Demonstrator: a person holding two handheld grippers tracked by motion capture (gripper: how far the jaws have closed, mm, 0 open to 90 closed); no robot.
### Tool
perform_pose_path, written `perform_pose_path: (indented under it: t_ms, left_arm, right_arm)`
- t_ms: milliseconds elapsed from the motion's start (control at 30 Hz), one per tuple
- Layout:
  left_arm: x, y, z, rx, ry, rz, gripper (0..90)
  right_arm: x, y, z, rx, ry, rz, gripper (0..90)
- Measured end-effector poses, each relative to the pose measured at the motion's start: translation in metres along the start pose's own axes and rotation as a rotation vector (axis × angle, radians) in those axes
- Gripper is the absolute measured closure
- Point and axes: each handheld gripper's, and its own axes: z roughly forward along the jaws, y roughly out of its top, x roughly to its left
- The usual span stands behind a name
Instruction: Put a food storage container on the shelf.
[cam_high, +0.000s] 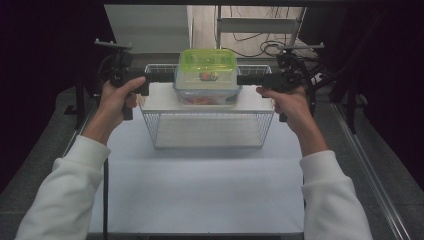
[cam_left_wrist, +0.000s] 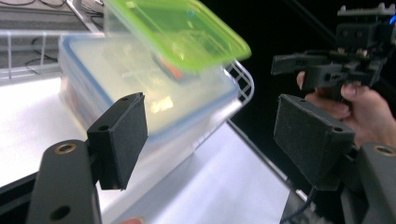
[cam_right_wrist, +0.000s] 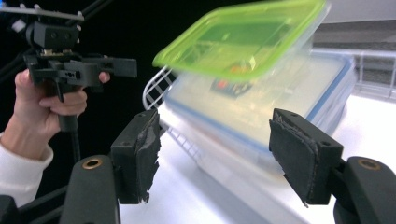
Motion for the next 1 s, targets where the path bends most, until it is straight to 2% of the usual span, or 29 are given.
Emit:
perform_pose_path:
  t_ms: [33,67,233,433,567,667,767,1000]
  left_arm:
    - [-0.004,-0.014,-0.004,0.012,0.002,0.015,24.9]
    - [-0.004,-0.014,-0.004,0.012,0.002,0.015,24.8]
    - [-0.012,-0.049,-0.014,0.029,0.022,0.046,24.9]
    - [-0.018,-0.089,-0.019,0.036,0.015,0.065,24.7]
    - [-0.021,-0.117,-0.02,0.039,0.028,0.092,24.8]
    - [-0.02,-0.136,-0.018,0.05,0.023,0.092,24.8]
    - [-0.018,-0.153,-0.015,0.074,0.041,0.106,24.8]
    - [-0.014,-0.181,-0.009,0.11,0.061,0.114,24.8]
  right_arm:
    - [0.004,-0.01,-0.004,0.01,0.0,-0.024,33.1]
    - [0.004,-0.01,-0.004,0.01,0.0,-0.024,33.1]
    - [0.014,-0.037,-0.011,0.045,0.006,-0.07,33.0]
    - [0.022,-0.071,-0.013,0.072,0.027,-0.099,32.6]
    - [0.019,-0.096,-0.013,0.082,0.025,-0.096,32.5]
    - [0.013,-0.117,-0.012,0.085,0.02,-0.09,32.4]
    - [0.007,-0.136,-0.012,0.092,0.016,-0.079,32.4]
    - [-0.006,-0.172,-0.007,0.119,0.008,-0.05,32.4]
